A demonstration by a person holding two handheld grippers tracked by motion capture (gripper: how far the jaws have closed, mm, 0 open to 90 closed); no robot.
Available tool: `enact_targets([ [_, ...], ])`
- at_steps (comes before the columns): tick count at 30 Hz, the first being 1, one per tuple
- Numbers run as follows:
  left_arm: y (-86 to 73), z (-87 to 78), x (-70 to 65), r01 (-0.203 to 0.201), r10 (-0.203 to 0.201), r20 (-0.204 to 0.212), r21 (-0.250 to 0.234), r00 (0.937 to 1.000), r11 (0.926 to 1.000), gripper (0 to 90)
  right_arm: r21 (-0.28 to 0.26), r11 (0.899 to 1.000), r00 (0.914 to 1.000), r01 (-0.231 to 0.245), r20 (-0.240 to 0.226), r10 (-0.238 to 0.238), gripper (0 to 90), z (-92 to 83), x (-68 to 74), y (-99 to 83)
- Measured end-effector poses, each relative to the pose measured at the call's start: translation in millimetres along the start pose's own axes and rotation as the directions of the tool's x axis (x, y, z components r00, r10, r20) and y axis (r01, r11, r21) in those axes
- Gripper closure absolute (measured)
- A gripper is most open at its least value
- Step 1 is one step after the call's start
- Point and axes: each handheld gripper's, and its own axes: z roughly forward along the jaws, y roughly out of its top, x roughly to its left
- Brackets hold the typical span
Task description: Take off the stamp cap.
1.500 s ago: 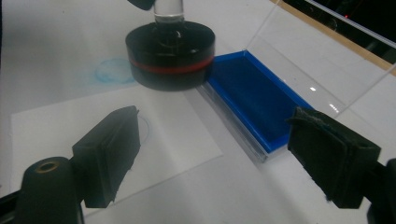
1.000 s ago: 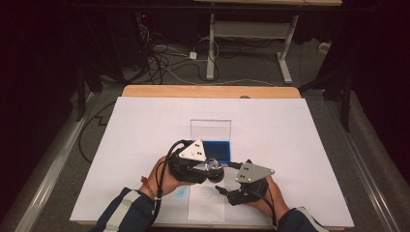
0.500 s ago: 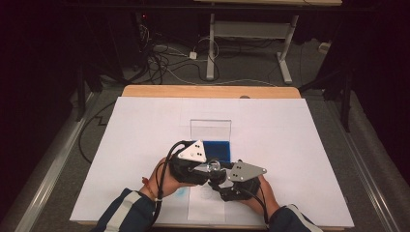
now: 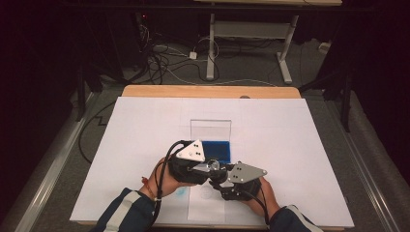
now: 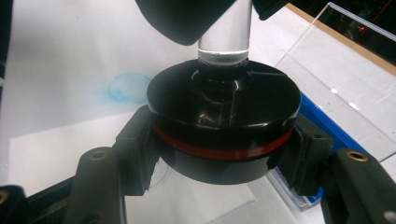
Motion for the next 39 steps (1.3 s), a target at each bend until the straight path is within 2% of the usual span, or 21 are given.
enact_targets([
  [7,-0.6,1.1,0.1,-0.003,0.003,0.001,0.000,1.0000,1.0000,54.5,0.028,0.999,0.9995,0.027,0.018,-0.028,38.4,-0.8,1.0,0.8],
  [12,-1.4,2.3,0.1,0.002,-0.002,0.005,-0.004,1.0000,1.0000,54.5,0.032,0.999,0.9997,0.023,0.003,-0.023,38.5,-1.7,0.3,0.7],
  [19,-2.0,2.3,0.7,0.003,-0.003,0.018,-0.003,0.9998,1.0000,54.5,0.057,0.997,0.9990,0.045,0.001,-0.046,38.7,-3.8,0.0,2.6],
  [24,-1.9,3.5,-0.8,-0.004,0.004,0.012,-0.004,0.9999,1.0000,54.5,0.073,0.996,0.9988,0.049,0.001,-0.049,38.7,-4.0,0.5,2.5],
  [30,-0.6,2.3,-4.3,-0.020,0.020,-0.003,-0.016,0.9998,0.9997,54.6,0.059,0.998,0.9997,0.015,-0.022,-0.014,38.7,-4.8,-0.6,2.2],
  [32,0.6,-2.7,-4.4,-0.024,0.022,-0.047,-0.036,0.9986,0.9991,54.6,0.062,0.998,0.9993,-0.016,-0.032,0.018,38.8,-4.7,-3.7,0.5],
  [34,0.2,-8.7,-1.7,-0.004,0.003,-0.022,-0.062,0.9998,0.9981,54.6,0.063,0.997,0.9985,-0.041,-0.033,0.043,38.8,-4.3,-5.0,-2.6],
  [35,-0.1,-10.5,-1.2,-0.013,0.011,-0.035,-0.055,0.9993,0.9984,54.5,0.063,0.997,0.9985,-0.041,-0.033,0.043,38.7,-4.1,-4.7,-2.4],
  [39,-1.2,-12.3,-0.3,-0.013,0.011,-0.043,-0.051,0.9990,0.9986,54.5,0.089,0.996,0.9999,-0.004,-0.010,0.005,38.6,-3.1,-1.0,-0.2],
])
